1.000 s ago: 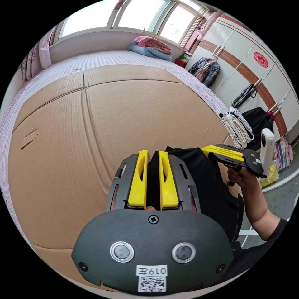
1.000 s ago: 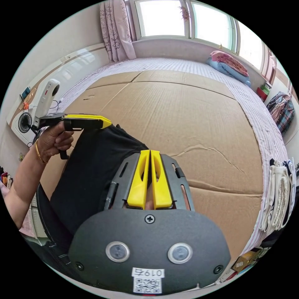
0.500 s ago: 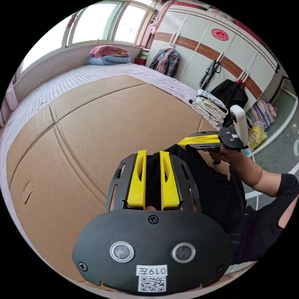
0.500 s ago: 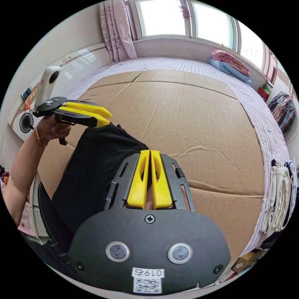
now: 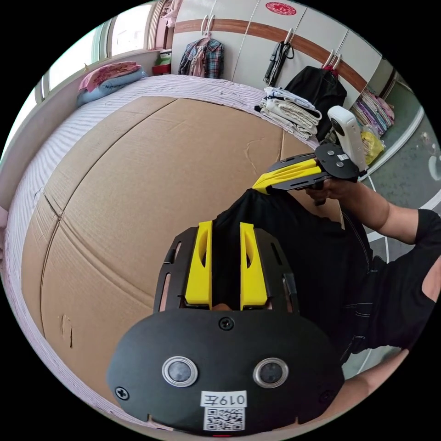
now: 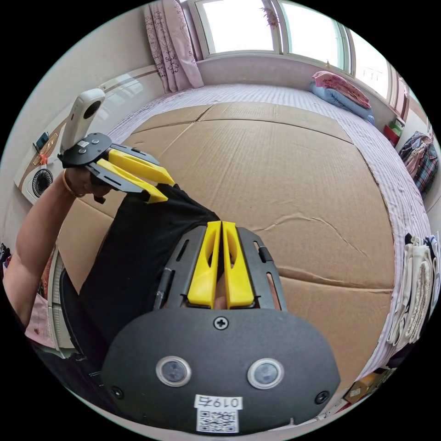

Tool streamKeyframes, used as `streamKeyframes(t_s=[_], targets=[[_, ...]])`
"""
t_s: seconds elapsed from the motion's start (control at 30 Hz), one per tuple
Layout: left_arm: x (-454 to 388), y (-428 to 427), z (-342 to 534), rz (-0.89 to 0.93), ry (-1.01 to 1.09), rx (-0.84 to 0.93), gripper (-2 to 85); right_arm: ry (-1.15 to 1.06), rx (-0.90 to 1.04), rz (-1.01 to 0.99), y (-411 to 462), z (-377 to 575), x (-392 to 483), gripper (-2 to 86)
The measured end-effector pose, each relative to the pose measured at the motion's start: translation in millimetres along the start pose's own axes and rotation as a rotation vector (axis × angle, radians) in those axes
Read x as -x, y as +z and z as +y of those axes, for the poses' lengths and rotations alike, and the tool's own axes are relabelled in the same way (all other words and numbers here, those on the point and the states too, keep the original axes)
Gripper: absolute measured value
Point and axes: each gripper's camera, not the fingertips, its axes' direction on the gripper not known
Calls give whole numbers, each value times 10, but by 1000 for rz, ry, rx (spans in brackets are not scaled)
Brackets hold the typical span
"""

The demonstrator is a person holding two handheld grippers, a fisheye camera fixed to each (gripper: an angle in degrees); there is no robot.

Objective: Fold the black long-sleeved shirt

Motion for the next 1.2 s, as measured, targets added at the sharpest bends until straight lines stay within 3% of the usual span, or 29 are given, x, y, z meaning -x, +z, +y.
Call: streamKeyframes(t_s=[0.63,1.2], targets=[[353,243,40,-33,-104,-18,17,84,27,-61,-140,-162,-67,-9],[1015,362,383,156,-321,-93,67,261,41,-271,-289,-259,-673,-9]])
